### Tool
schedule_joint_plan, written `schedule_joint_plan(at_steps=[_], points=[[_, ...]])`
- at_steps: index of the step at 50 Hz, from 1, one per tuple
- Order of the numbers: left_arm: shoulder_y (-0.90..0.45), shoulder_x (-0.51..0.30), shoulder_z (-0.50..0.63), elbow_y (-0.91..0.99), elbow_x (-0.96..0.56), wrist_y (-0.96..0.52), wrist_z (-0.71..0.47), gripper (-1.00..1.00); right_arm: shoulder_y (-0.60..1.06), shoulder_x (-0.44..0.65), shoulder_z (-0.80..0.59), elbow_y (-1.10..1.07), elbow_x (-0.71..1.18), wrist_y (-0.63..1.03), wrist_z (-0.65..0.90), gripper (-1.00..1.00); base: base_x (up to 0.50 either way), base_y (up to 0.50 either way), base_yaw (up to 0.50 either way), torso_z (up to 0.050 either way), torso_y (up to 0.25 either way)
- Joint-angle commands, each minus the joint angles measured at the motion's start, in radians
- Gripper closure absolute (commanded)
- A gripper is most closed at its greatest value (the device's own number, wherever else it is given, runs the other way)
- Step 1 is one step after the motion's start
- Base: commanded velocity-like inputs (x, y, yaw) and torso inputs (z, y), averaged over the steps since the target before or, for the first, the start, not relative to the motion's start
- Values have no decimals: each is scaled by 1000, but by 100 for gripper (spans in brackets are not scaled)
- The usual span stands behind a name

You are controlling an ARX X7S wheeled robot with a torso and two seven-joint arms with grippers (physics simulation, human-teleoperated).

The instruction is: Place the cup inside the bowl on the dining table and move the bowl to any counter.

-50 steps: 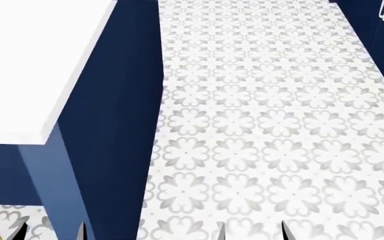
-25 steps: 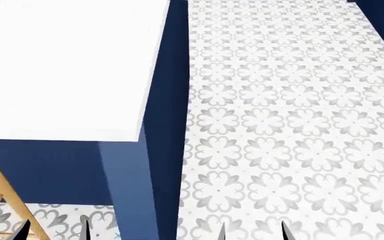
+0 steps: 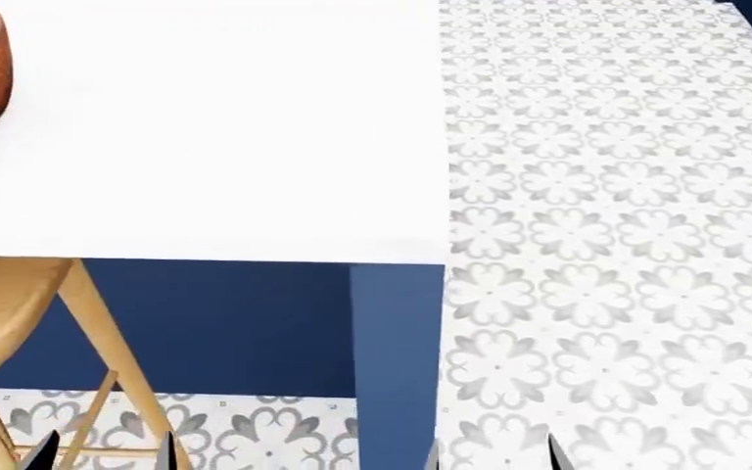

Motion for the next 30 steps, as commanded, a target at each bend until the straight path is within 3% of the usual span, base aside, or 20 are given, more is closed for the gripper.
schedule_joint_plan(at_steps=[1, 30], points=[[-8, 1, 7, -7, 10, 12, -6, -100, 6, 4, -12, 12, -18, 4, 6, -100, 0, 500, 0, 0, 0], [42, -40, 8, 26, -11, 29, -15, -100, 10, 18, -29, 17, -3, -12, 16, -100, 0, 500, 0, 0, 0]])
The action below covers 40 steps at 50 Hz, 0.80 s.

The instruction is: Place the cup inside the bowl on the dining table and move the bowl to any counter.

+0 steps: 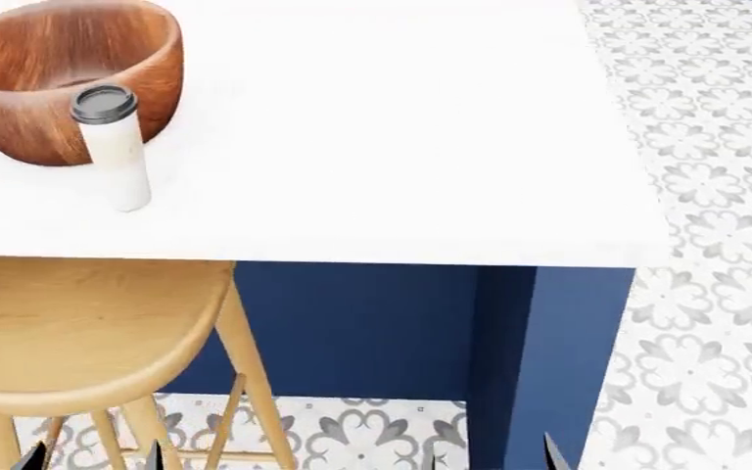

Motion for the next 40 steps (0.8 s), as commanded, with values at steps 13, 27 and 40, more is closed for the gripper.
schedule_joint_plan(at_steps=[13, 27, 40], points=[[-29, 7, 19, -22, 12, 10, -9, -100, 3, 5, -7, 19, 19, -8, -2, -100, -1, 500, 0, 0, 0], [-22, -59, 13, 73, 39, -88, -45, -100, 16, 48, 51, -85, 115, 56, -8, -100, -1, 500, 0, 0, 0], [-29, -108, -25, 136, -59, -186, -20, -100, 59, 94, 113, -115, 170, 119, 1, -100, -1, 500, 0, 0, 0]])
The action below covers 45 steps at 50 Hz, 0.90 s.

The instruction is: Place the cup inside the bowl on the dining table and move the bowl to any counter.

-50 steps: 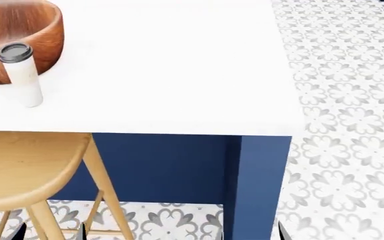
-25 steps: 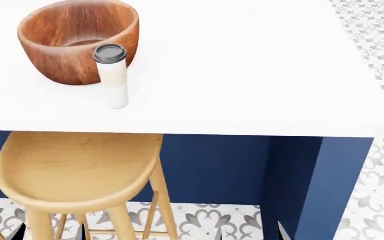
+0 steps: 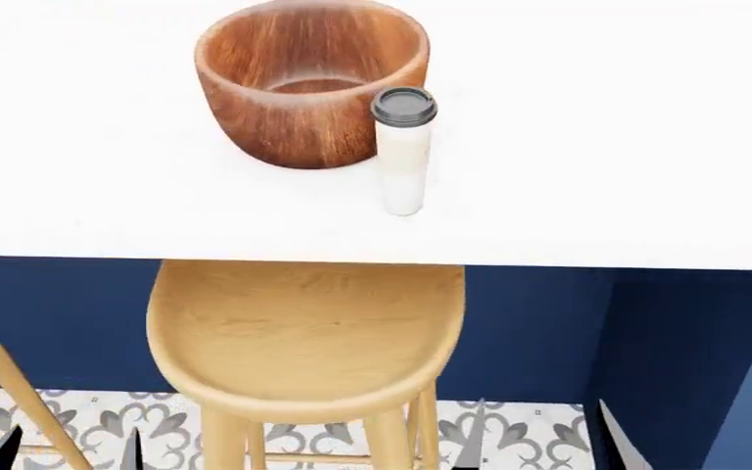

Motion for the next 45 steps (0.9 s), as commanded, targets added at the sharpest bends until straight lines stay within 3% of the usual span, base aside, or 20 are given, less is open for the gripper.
schedule_joint_plan(at_steps=[1, 18, 24, 36, 45], points=[[-11, -36, -20, 52, -36, -65, 13, -100, 31, 32, 53, -24, 51, 52, 0, -100, -1, 500, 0, 0, 0], [-45, -53, -2, 102, -61, -138, 14, -100, 48, 68, 92, -33, 115, 126, 2, -100, 0, 33, 0, 0, 0], [13, -78, -20, 123, -56, -58, 35, -100, 48, 79, 86, -52, 115, 141, 1, -100, 0, 0, 0, 0, 0], [-34, -73, -10, 110, -69, -98, 31, -100, 72, 91, 74, -63, 129, 187, -5, -100, 0, 0, 0, 48, 0], [7, -97, -34, 139, -89, -92, 30, -100, 69, 97, 71, -84, 123, 191, 6, -100, 0, 0, 0, 50, 0]])
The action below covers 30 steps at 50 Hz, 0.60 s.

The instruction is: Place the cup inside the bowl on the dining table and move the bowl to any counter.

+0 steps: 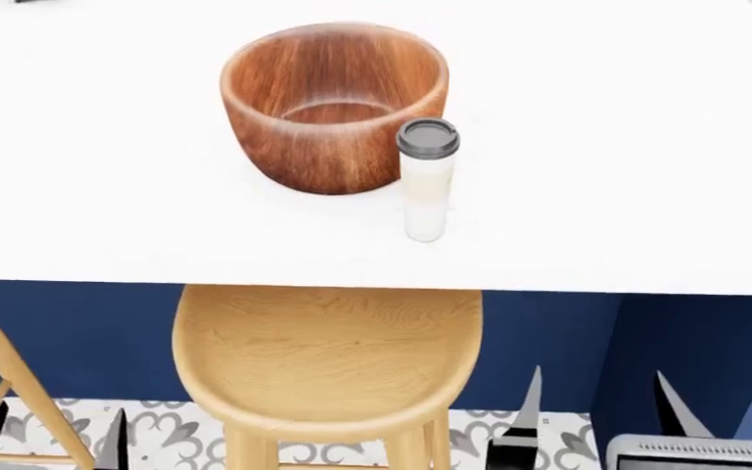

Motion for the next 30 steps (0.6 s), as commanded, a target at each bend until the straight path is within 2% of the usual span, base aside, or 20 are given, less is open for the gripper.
schedule_joint_plan(at_steps=[1, 19, 23, 24, 25, 26, 27, 28, 29, 30], points=[[6, -11, -13, 20, 3, 2, -4, -100, 4, 2, 3, -15, 12, 19, -5, -100, 0, 0, 0, 50, 0], [-25, -2, 1, 2, -3, -14, -9, -100, 12, 11, -12, -23, -1, 32, 6, -100, 0, 0, 0, 50, 0], [-13, -9, -17, 20, -23, -26, -18, -100, 11, 14, -12, -29, 1, 36, 7, -100, 0, 0, 0, 9, 0], [-30, -14, -6, 22, -34, -91, -29, -100, 12, 16, -14, -35, 2, 42, 6, -100, 0, 0, 0, 0, 0], [-25, 0, -30, 20, -59, -56, -23, -100, 12, 19, -12, -43, 6, 48, 7, -100, 0, 0, 0, 0, 0], [-10, 209, -221, 72, 233, -170, 251, -100, 11, -200, 196, -71, -226, 137, -251, -100, 0, 0, 0, 0, 0], [-28, 244, -249, -71, 242, 22, 269, -100, 11, -219, 212, 60, -244, -37, -269, -100, 0, 0, 0, 0, 0], [-28, 241, -249, 67, 239, -128, 266, -100, 12, -217, 212, -74, -241, 113, -268, -100, 0, 0, 0, 0, 0], [-27, 240, -248, 69, 238, -211, 265, -100, 12, -216, 211, -76, -241, 136, -267, -100, 0, 0, 0, 0, 0], [-27, 239, -247, 69, 236, -211, 264, -100, 12, -215, 210, -76, -240, 136, -267, -100, 0, 0, 0, 0, 0]])
